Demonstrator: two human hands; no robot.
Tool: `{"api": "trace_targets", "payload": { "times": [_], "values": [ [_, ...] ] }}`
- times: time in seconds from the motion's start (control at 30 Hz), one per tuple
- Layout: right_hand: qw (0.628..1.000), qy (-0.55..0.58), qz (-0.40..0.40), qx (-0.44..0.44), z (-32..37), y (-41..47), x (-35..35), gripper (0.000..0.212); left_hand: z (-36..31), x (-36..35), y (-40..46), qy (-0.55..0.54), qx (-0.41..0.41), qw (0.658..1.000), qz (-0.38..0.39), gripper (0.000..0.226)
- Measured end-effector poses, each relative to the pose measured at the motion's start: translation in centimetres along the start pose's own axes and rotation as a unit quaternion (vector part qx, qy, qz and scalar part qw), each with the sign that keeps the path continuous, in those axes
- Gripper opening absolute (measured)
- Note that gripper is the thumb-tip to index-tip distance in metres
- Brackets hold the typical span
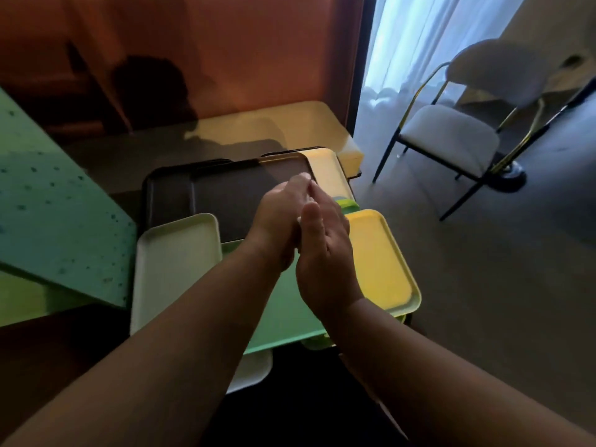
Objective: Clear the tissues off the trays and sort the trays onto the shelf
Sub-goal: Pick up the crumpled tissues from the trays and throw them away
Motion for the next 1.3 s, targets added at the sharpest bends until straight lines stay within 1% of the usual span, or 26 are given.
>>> {"api": "trace_targets", "payload": {
  "times": [0.07,0.1,0.17,0.27,0.33,0.37,0.43,0.5,0.53,0.57,0.63,0.7,0.77,0.83,0.9,1.0,1.07,1.17,1.27,1.3],
  "values": [
    [0.999,-0.035,-0.016,0.005,-1.6,1.8,4.0,0.064,1.3,-4.3,0.4,-0.030,0.031,0.999,0.030,0.034],
    [0.999,-0.046,-0.022,0.005,-2.1,2.4,5.4,0.059,1.8,-5.8,0.6,-0.059,0.050,0.995,0.062,0.039],
    [0.999,-0.037,-0.025,0.010,-3.3,4.5,10.2,0.051,3.0,-11.3,0.6,-0.122,0.073,0.983,0.114,0.050],
    [0.996,-0.046,-0.046,0.065,-3.5,6.8,16.8,0.040,3.7,-18.2,0.6,-0.160,0.079,0.972,0.151,0.049],
    [0.992,-0.071,-0.055,0.088,-3.4,7.3,20.3,0.031,4.2,-21.6,0.5,-0.153,0.100,0.965,0.188,0.052],
    [0.991,-0.085,-0.054,0.086,-3.4,7.5,22.0,0.029,4.5,-23.1,0.4,-0.145,0.117,0.957,0.221,0.057],
    [0.992,-0.114,-0.039,0.033,-4.1,8.2,25.1,0.030,5.2,-25.5,0.1,-0.111,0.167,0.937,0.286,0.065],
    [0.991,-0.133,-0.028,-0.013,-5.2,8.7,28.1,0.020,6.7,-27.1,-0.3,-0.024,0.198,0.922,0.332,0.071],
    [0.987,-0.158,-0.030,-0.012,-5.6,8.8,29.4,0.017,7.3,-27.8,-0.5,0.032,0.204,0.915,0.346,0.071],
    [0.981,-0.191,-0.035,-0.010,-6.1,8.6,30.6,0.017,7.8,-28.4,-0.7,0.077,0.205,0.909,0.354,0.068],
    [0.975,-0.206,-0.072,-0.027,-7.5,7.3,32.7,0.015,8.9,-29.2,-0.9,0.117,0.215,0.901,0.357,0.059],
    [0.971,-0.194,-0.134,-0.032,-8.4,5.3,34.5,0.016,9.9,-30.3,-1.1,0.133,0.234,0.889,0.371,0.052],
    [0.967,-0.169,-0.176,-0.070,-9.6,3.1,36.1,0.017,11.0,-31.5,-1.9,0.131,0.244,0.882,0.382,0.043],
    [0.963,-0.134,-0.205,-0.114,-10.5,1.0,37.8,0.017,12.4,-32.9,-3.2,0.136,0.240,0.884,0.378,0.032],
    [0.957,-0.097,-0.231,-0.147,-11.3,-0.9,39.7,0.018,14.0,-34.4,-4.7,0.141,0.237,0.881,0.384,0.026],
    [0.948,-0.075,-0.260,-0.166,-11.9,-2.8,42.1,0.018,15.8,-36.9,-5.9,0.151,0.221,0.882,0.389,0.021],
    [0.943,-0.076,-0.277,-0.167,-12.3,-3.8,43.5,0.015,16.8,-38.6,-6.2,0.143,0.212,0.886,0.388,0.020],
    [0.930,-0.085,-0.316,-0.166,-13.5,-5.5,45.5,0.011,18.8,-41.0,-7.5,0.138,0.204,0.882,0.401,0.025],
    [0.913,-0.091,-0.353,-0.184,-15.6,-7.2,47.9,0.009,21.8,-43.3,-8.8,0.137,0.223,0.871,0.416,0.032],
    [0.906,-0.099,-0.362,-0.196,-16.8,-7.9,49.1,0.009,23.2,-44.0,-9.4,0.142,0.236,0.859,0.431,0.039]
  ]
}}
Point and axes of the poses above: each hand's wrist, its own y-axis towards the middle knuckle, its own x-axis out of the back of the hand, z = x × y, the point moved 5 cm from there along y, towards the middle knuckle, and after that the axes turned 2 degrees about -x, right-handed, at the moved point
